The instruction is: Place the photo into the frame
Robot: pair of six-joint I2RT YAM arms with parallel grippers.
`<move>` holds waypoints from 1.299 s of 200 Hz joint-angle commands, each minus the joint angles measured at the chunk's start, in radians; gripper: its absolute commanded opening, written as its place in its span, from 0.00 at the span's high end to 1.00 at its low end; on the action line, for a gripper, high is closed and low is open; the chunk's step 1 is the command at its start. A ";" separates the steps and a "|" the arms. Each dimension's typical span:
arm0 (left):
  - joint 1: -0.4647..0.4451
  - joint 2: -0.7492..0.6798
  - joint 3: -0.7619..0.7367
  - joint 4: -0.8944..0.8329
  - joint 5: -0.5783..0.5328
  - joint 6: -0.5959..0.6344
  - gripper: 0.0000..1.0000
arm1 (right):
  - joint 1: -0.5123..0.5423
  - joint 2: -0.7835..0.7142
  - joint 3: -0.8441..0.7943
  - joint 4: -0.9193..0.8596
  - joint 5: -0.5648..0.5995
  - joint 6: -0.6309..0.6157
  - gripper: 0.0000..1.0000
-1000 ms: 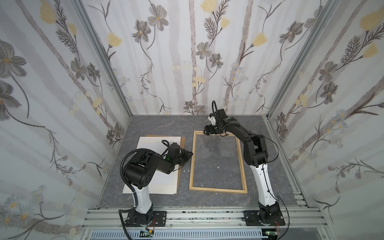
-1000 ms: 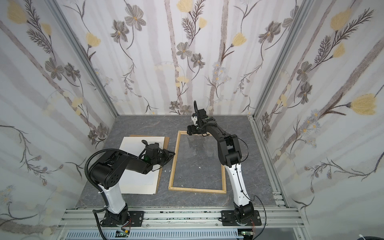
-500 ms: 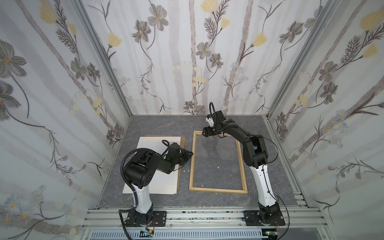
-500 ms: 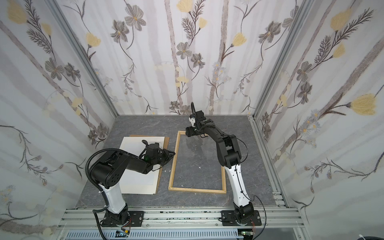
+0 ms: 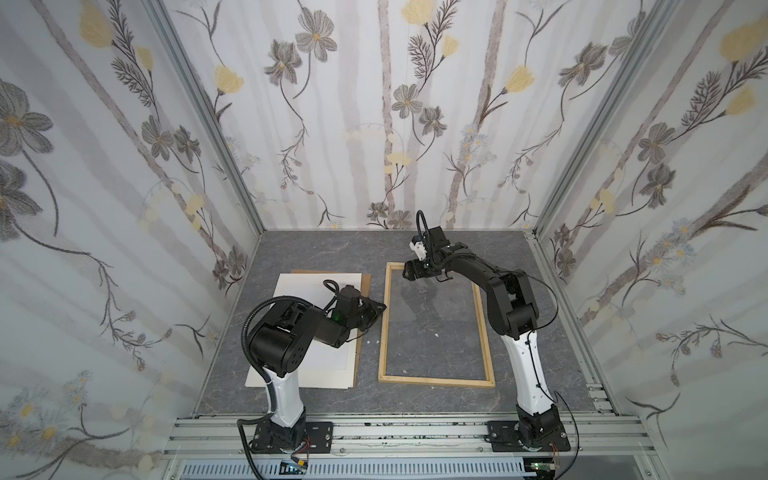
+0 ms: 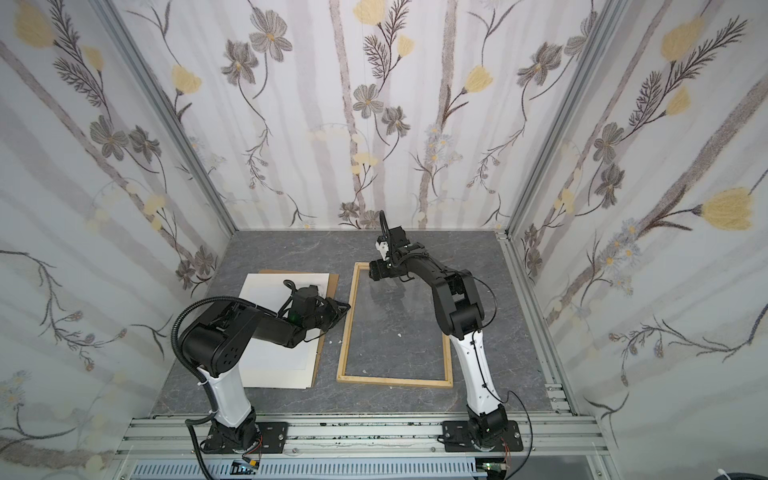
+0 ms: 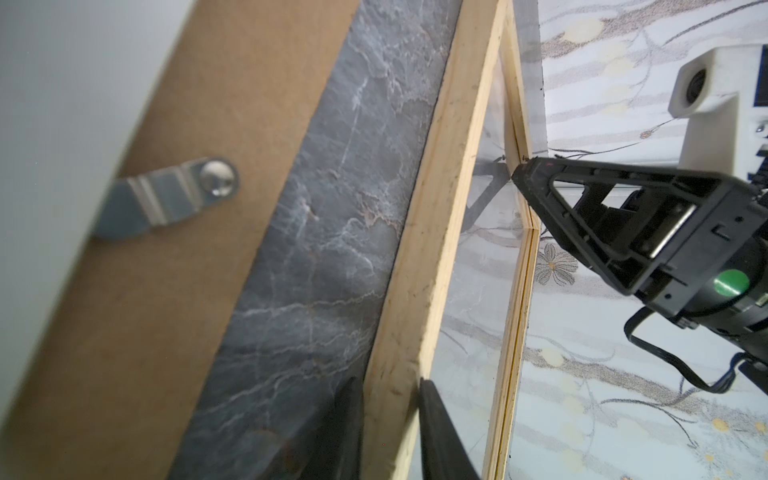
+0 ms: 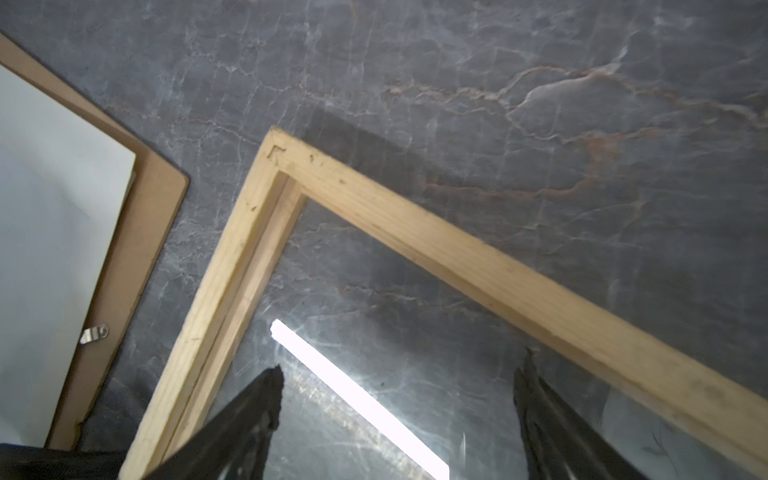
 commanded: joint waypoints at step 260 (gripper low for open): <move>-0.072 -0.148 -0.019 -0.273 -0.076 0.101 0.41 | -0.319 -0.979 -1.189 0.294 0.087 0.299 0.04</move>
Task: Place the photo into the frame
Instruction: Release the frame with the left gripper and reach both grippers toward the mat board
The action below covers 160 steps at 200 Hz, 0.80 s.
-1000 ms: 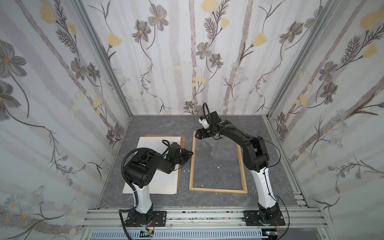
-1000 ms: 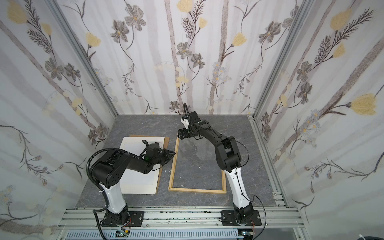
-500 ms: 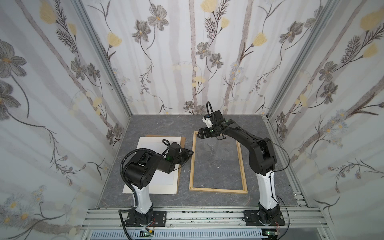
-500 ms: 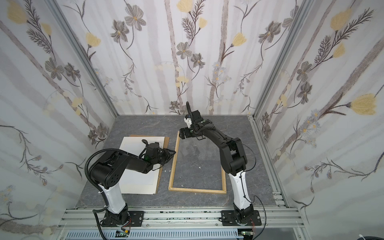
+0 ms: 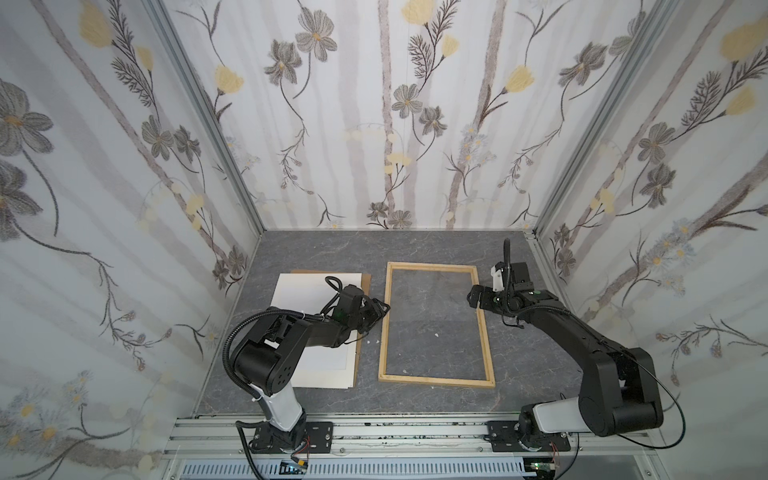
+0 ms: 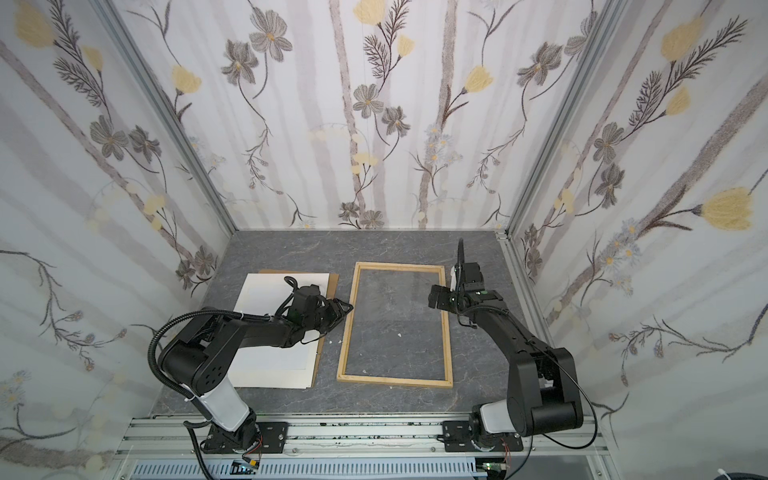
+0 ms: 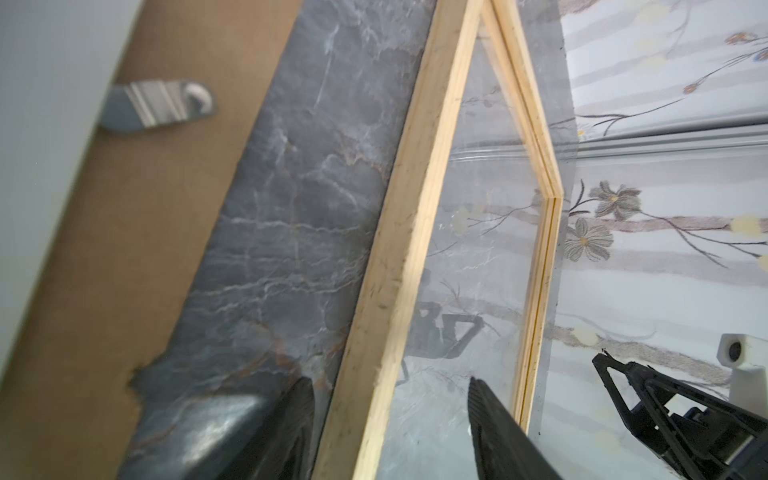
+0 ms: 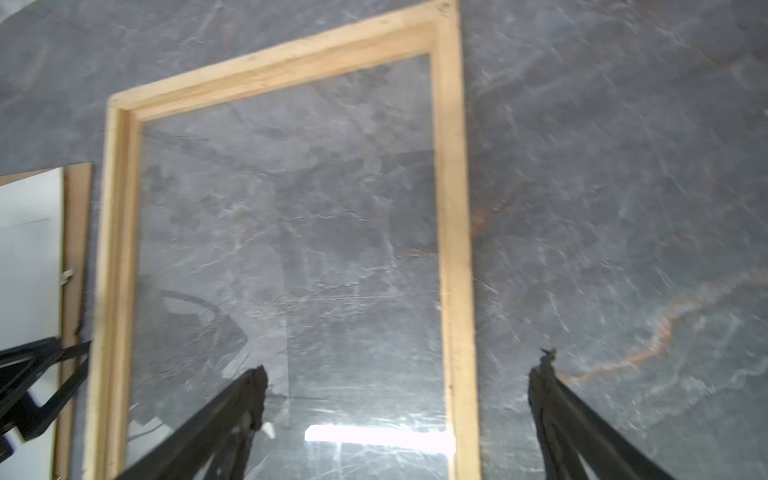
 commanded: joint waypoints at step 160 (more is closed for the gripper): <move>-0.068 -0.078 0.102 -0.232 -0.094 0.085 0.29 | -0.066 -0.042 -0.040 0.077 0.079 0.037 0.06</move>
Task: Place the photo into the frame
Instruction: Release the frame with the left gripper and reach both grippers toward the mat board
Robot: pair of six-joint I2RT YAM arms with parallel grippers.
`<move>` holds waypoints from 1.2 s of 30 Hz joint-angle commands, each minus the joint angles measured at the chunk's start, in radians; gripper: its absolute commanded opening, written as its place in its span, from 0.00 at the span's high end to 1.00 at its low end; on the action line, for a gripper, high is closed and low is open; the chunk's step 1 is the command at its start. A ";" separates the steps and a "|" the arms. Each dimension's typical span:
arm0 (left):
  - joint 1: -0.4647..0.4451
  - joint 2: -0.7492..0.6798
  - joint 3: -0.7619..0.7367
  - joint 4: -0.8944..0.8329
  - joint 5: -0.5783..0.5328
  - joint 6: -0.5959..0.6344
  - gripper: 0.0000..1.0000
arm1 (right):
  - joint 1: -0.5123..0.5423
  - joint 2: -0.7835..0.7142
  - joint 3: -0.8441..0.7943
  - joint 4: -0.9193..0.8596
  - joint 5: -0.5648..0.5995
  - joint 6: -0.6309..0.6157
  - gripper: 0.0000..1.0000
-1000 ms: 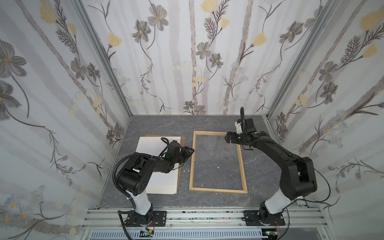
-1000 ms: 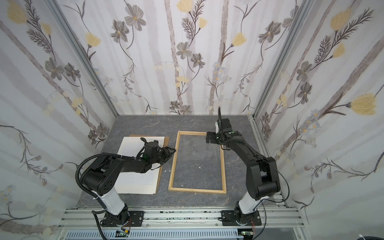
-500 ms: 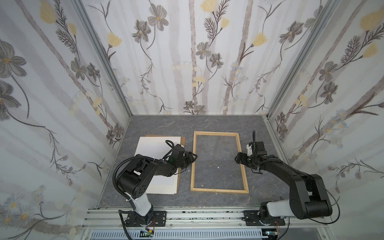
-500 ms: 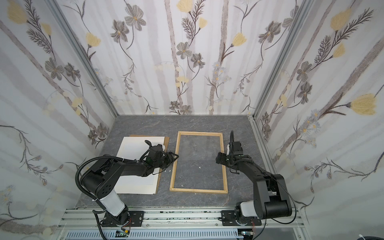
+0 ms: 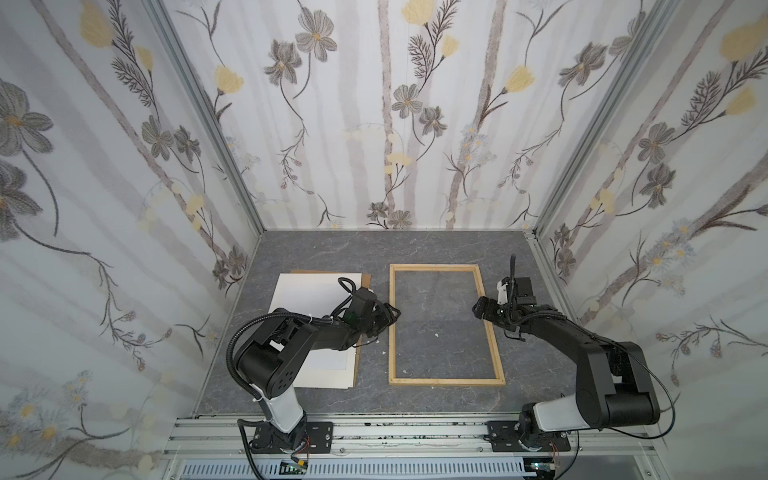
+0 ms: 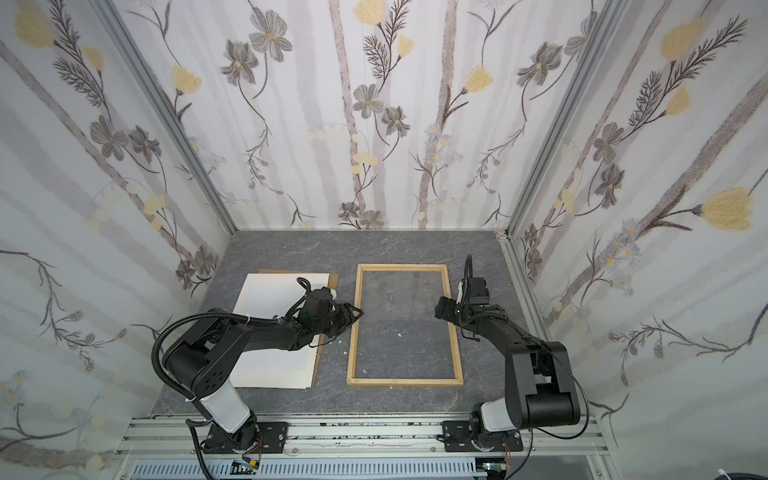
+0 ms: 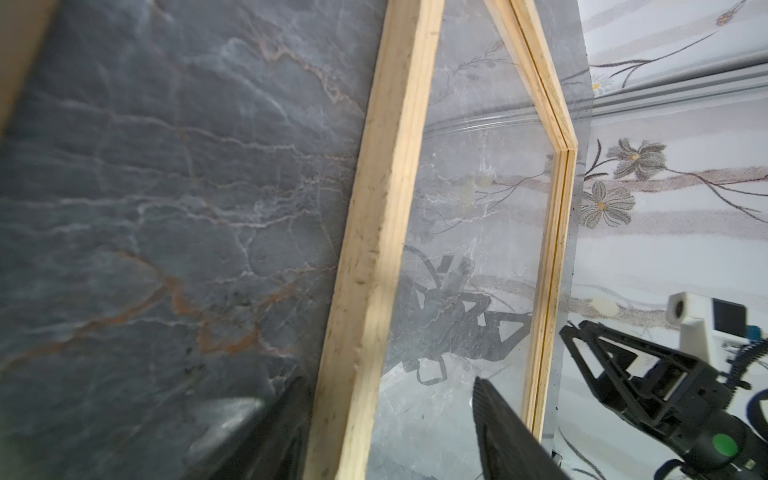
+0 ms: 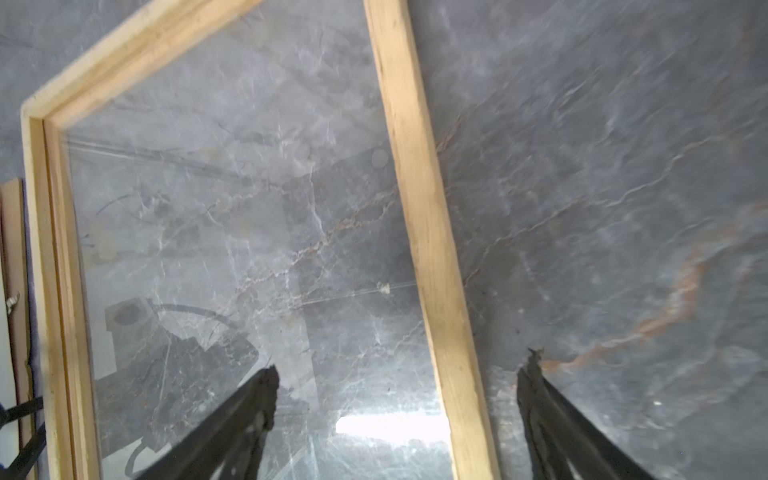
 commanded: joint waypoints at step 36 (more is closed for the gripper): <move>1.013 -0.105 0.232 -0.699 -0.008 0.473 0.19 | 0.918 0.618 0.501 0.339 -0.193 0.457 0.00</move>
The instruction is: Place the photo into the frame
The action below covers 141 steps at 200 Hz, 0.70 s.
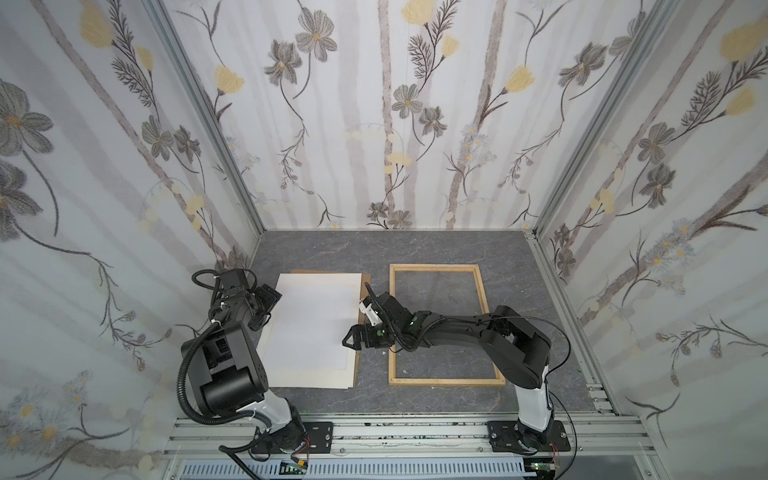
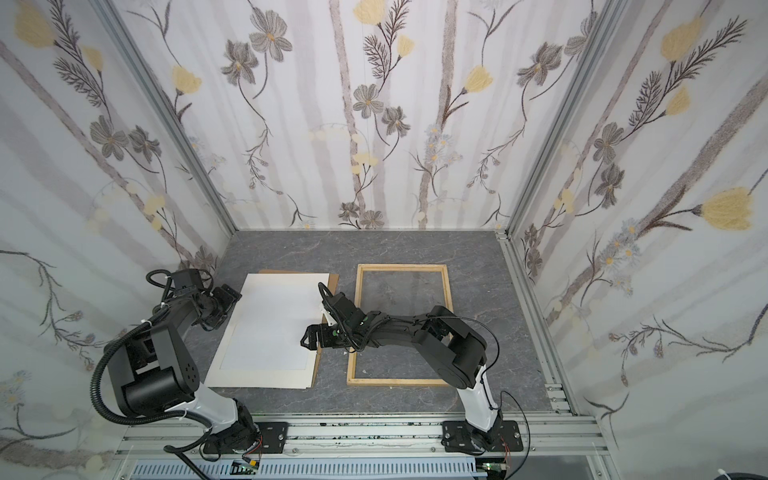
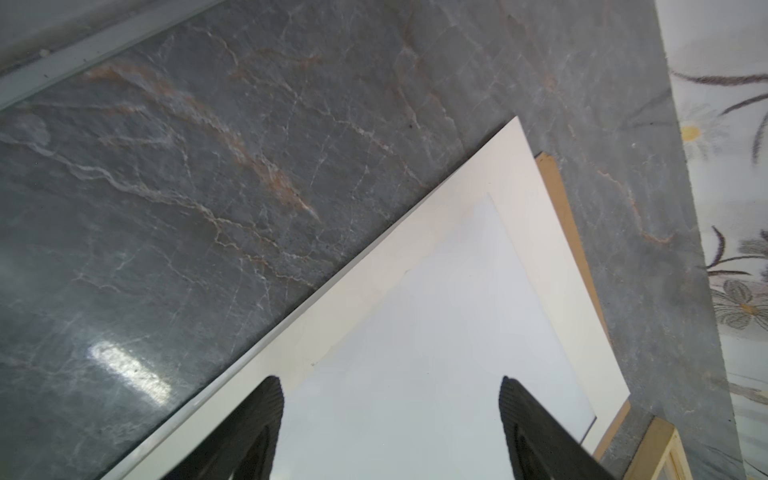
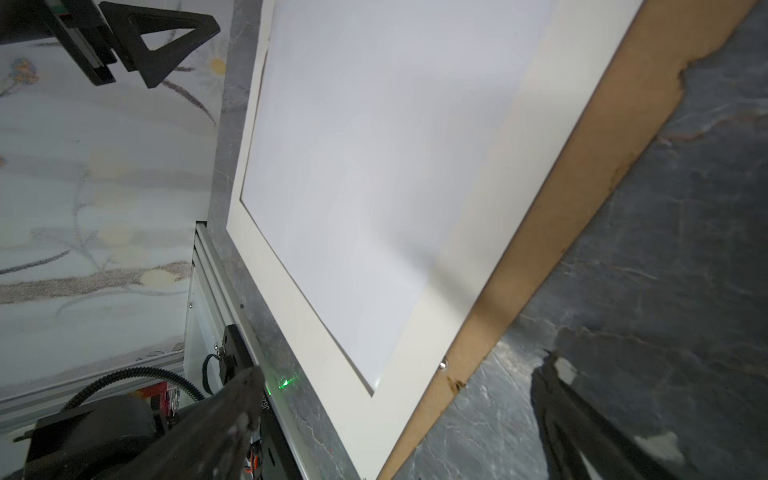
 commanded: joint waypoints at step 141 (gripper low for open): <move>-0.072 -0.256 -0.374 0.104 0.163 -0.117 0.20 | -0.162 0.182 0.224 -0.047 0.088 -0.005 0.00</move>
